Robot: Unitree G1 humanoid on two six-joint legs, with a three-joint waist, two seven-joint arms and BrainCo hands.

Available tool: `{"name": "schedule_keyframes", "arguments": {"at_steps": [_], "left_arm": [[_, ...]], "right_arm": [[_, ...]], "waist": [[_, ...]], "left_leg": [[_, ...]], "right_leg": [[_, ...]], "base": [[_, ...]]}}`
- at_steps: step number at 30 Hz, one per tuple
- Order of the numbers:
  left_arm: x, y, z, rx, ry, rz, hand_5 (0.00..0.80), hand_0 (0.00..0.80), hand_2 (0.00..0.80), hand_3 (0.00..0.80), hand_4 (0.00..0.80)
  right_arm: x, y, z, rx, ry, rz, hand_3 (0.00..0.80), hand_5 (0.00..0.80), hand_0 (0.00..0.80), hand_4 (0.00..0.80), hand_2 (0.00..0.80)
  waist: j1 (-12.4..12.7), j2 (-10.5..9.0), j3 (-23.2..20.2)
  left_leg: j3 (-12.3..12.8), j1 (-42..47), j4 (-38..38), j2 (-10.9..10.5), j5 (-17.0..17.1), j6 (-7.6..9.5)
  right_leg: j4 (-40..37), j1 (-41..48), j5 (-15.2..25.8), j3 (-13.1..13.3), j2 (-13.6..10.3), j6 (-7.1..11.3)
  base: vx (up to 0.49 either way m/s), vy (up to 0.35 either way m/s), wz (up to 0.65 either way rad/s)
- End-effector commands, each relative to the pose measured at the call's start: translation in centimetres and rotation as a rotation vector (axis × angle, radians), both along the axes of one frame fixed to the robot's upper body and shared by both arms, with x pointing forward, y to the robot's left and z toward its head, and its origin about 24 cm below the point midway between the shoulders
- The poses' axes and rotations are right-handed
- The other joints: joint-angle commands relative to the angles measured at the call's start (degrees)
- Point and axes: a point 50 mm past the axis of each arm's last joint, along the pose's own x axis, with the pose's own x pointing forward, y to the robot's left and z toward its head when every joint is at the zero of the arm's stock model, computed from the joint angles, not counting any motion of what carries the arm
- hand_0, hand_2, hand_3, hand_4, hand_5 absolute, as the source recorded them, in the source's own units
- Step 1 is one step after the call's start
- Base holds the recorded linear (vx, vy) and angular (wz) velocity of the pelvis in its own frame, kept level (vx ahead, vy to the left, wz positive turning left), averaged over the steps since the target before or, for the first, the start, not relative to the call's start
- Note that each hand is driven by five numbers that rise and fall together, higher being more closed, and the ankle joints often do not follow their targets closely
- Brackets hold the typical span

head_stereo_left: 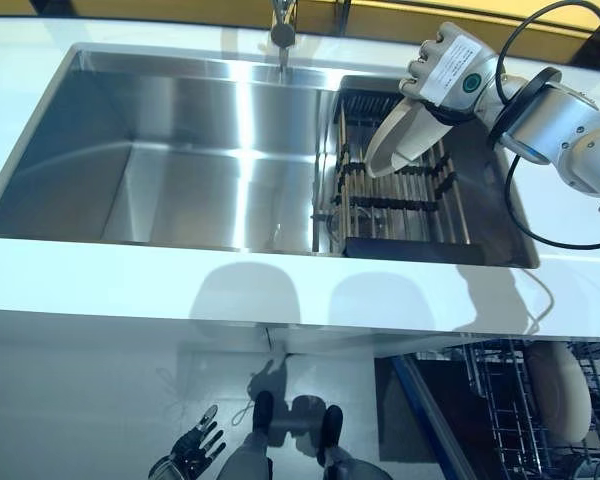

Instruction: Take plates into dishwasher

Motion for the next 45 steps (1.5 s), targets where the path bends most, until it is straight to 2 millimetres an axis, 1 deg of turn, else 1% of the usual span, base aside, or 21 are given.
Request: {"name": "schedule_keyframes", "arguments": {"at_steps": [1,3,4,6,9,11,12,17,18,21,22,25,26,28,29,30,32,34,39,41,45], "left_arm": [[-1.0,0.3,-0.5,0.015,0.053,0.01,0.0,0.0,0.0,0.0,0.0],[-1.2,0.2,-0.6,0.017,0.066,0.003,0.0,0.0,0.0,0.0,0.0],[-1.6,0.1,-0.8,0.017,0.079,-0.003,0.0,0.0,0.0,0.0,0.0],[-1.8,0.1,-0.9,0.018,0.089,-0.005,0.0,0.0,0.0,0.0,0.0],[-2.2,-0.1,-1.1,0.016,0.109,-0.015,0.0,0.0,0.0,0.0,0.0],[-2.6,-0.2,-1.2,0.011,0.12,-0.026,0.0,0.0,0.0,0.0,0.0],[-2.8,-0.3,-1.3,0.009,0.126,-0.029,0.0,0.0,0.0,0.0,0.0],[-2.8,-0.3,-1.3,0.007,0.128,-0.031,0.0,0.0,0.0,0.0,0.0],[-3.0,-0.5,-1.4,0.003,0.137,-0.036,0.0,0.0,0.0,0.0,0.0],[-3.0,-0.5,-1.4,0.003,0.137,-0.036,0.0,0.0,0.0,0.0,0.0],[-3.3,-0.6,-1.5,-0.004,0.146,-0.047,0.0,0.0,0.0,0.0,0.0],[-3.3,-0.6,-1.5,-0.004,0.146,-0.047,0.0,0.0,0.0,0.0,0.0],[-3.8,-0.4,-1.5,-0.018,0.147,-0.049,0.0,0.0,0.0,0.0,0.0],[-3.8,-0.4,-1.5,-0.018,0.147,-0.049,0.0,0.0,0.0,0.0,0.0],[-4.0,-0.4,-1.5,-0.03,0.142,-0.05,0.0,0.0,0.0,0.0,0.0],[-4.3,-0.2,-1.6,-0.032,0.135,-0.041,0.0,0.0,0.0,0.0,0.0],[-4.6,-0.2,-1.6,-0.033,0.134,-0.039,0.0,0.0,0.0,0.0,0.0],[-4.6,-0.2,-1.6,-0.034,0.127,-0.04,0.0,0.0,0.0,0.0,0.0],[-4.6,-0.3,-1.7,-0.036,0.125,-0.038,0.0,0.0,0.0,0.0,0.0],[-4.6,-0.5,-1.7,-0.041,0.115,-0.043,0.0,0.0,0.0,0.0,0.0],[-4.2,-0.6,-1.6,-0.041,0.111,-0.052,0.0,0.0,0.0,0.0,0.0]], "right_arm": [[-1.4,-2.7,5.0,0.106,-0.191,-0.069,0.8,0.8,0.8,0.8,0.8],[-1.7,-3.6,5.5,0.134,-0.218,-0.085,0.8,0.8,0.8,0.8,0.8],[-2.0,-4.4,6.0,0.173,-0.236,-0.092,0.8,0.8,0.8,0.8,0.8],[-2.4,-5.2,6.4,0.215,-0.259,-0.102,0.8,0.8,0.8,0.8,0.8],[-3.1,-7.0,7.2,0.291,-0.292,-0.153,0.8,0.8,0.8,0.8,0.8],[-3.5,-8.9,7.5,0.389,-0.303,-0.225,0.8,0.8,0.8,0.8,0.8],[-3.7,-10.1,7.4,0.453,-0.303,-0.257,0.8,0.8,0.8,0.8,0.8],[-3.8,-10.4,7.3,0.464,-0.301,-0.263,0.8,0.8,0.8,0.8,0.8],[-4.1,-11.8,7.2,0.549,-0.303,-0.292,0.8,0.8,0.8,0.8,0.8],[-4.1,-11.8,7.2,0.549,-0.303,-0.292,0.8,0.8,0.8,0.8,0.8],[-5.0,-15.5,6.5,0.714,-0.32,-0.371,0.8,0.8,0.8,0.8,0.8],[-5.0,-15.5,6.5,0.714,-0.32,-0.371,0.8,0.8,0.8,0.8,0.8],[-6.8,-20.1,4.8,0.885,-0.392,-0.418,0.8,0.8,0.8,0.8,0.8],[-6.8,-20.1,4.8,0.885,-0.392,-0.418,0.8,0.8,0.8,0.8,0.8],[-8.4,-23.4,2.6,1.069,-0.428,-0.449,0.8,0.8,0.8,0.8,0.8],[-9.8,-25.9,0.3,1.198,-0.441,-0.498,0.8,0.8,0.8,0.8,0.8],[-10.6,-27.1,-0.8,1.275,-0.454,-0.513,0.8,0.8,0.8,0.8,0.8],[-11.3,-27.8,-1.1,1.298,-0.466,-0.525,0.8,0.8,0.8,0.8,0.8],[-11.5,-27.9,-1.2,1.301,-0.469,-0.529,0.8,0.8,0.8,0.8,0.8],[-12.6,-29.0,-2.1,1.315,-0.449,-0.581,0.8,0.8,0.8,0.8,0.8],[-12.7,-29.7,-4.4,1.403,-0.362,-0.604,0.8,0.8,0.8,0.8,0.8]], "waist": [[-0.5,-1.83,-5.8],[-1.0,-1.96,-6.6],[-1.5,-2.02,-7.3],[-1.9,-2.04,-7.9],[-2.8,-1.81,-9.0],[-3.4,-1.54,-9.7],[-3.6,-1.41,-10.0],[-3.6,-1.4,-10.3],[-4.0,-1.11,-10.4],[-4.0,-1.11,-10.4],[-4.8,-0.65,-10.7],[-4.8,-0.65,-10.7],[-5.5,-0.07,-10.9],[-5.5,-0.07,-10.9],[-6.8,0.73,-10.4],[-8.3,1.36,-9.8],[-9.1,1.59,-9.8],[-9.6,1.75,-9.7],[-9.9,1.83,-9.7],[-10.9,2.01,-9.5],[-11.7,2.0,-9.1]], "left_leg": [[3.0,3.9,-0.2,-0.5,-7.4,1.38],[3.7,5.2,-0.2,-0.3,-8.0,1.51],[4.3,6.3,-0.2,-0.2,-8.5,1.6],[4.9,7.0,-0.2,0.0,-8.9,1.63],[5.7,8.5,-0.2,0.2,-9.7,1.73],[6.2,9.3,-0.2,0.3,-10.1,1.81],[6.4,9.8,-0.2,0.4,-10.3,1.81],[6.6,9.7,-0.2,0.4,-10.2,1.85],[6.8,10.5,-0.2,0.5,-10.5,1.84],[6.8,10.5,-0.2,0.5,-10.5,1.84],[7.6,11.6,-0.2,0.7,-11.0,1.87],[7.6,11.6,-0.2,0.7,-11.0,1.87],[8.5,11.5,-0.2,1.0,-11.2,1.79],[8.5,11.5,-0.2,1.0,-11.2,1.79],[9.2,11.5,-0.2,1.2,-11.3,1.66],[10.3,11.7,-0.2,1.4,-11.2,1.42],[11.0,12.0,-0.2,1.6,-11.2,1.27],[11.5,12.2,-0.2,1.7,-11.2,1.19],[11.6,12.2,-0.2,1.8,-11.2,1.15],[12.6,12.3,-0.2,2.0,-11.1,0.95],[13.2,12.1,-0.2,2.3,-11.1,0.91]], "right_leg": [[0.0,2.3,-3.2,0.7,0.5,2.25],[0.0,3.2,-3.4,1.6,0.8,2.2],[0.0,3.9,-3.6,2.5,1.0,2.23],[0.0,4.4,-3.7,3.2,1.2,2.31],[0.0,5.2,-3.9,4.7,1.5,2.37],[0.0,5.7,-4.1,5.8,1.8,2.39],[0.0,5.9,-4.2,6.3,1.9,2.42],[0.0,5.8,-4.1,6.5,1.8,2.39],[0.0,6.4,-4.3,6.9,2.0,2.45],[0.0,6.4,-4.3,6.9,2.0,2.45],[0.0,7.0,-4.4,8.2,2.2,2.42],[0.0,7.0,-4.4,8.2,2.2,2.42],[0.0,6.4,-4.3,9.4,2.4,2.52],[0.0,6.4,-4.3,9.4,2.4,2.52],[0.0,6.0,-4.1,10.1,2.6,2.52],[0.0,5.5,-3.9,11.1,2.8,2.41],[0.0,5.6,-3.8,11.6,2.8,2.32],[0.0,5.5,-3.7,12.1,3.0,2.17],[0.0,5.5,-3.7,12.2,3.0,2.15],[0.0,5.3,-3.4,12.9,3.1,2.05],[0.0,4.8,-3.1,13.4,3.3,1.96]], "base": [[0.08,-0.008,-0.21],[0.098,-0.005,-0.24],[0.105,-0.004,-0.27],[0.081,-0.001,-0.32],[0.08,0.006,-0.29],[0.083,0.007,-0.3],[0.064,0.005,-0.21],[0.021,0.001,-0.09],[0.059,0.003,-0.24],[0.052,-0.001,-0.07],[0.097,-0.005,0.02],[0.047,-0.022,-0.02],[0.044,-0.06,-0.07],[0.02,-0.062,-0.19],[-0.023,-0.123,-0.59],[-0.022,-0.136,-0.64],[0.002,-0.07,-0.45],[0.013,-0.035,-0.51],[0.002,-0.011,-0.14],[0.004,-0.064,0.0],[-0.022,-0.051,0.02]]}}
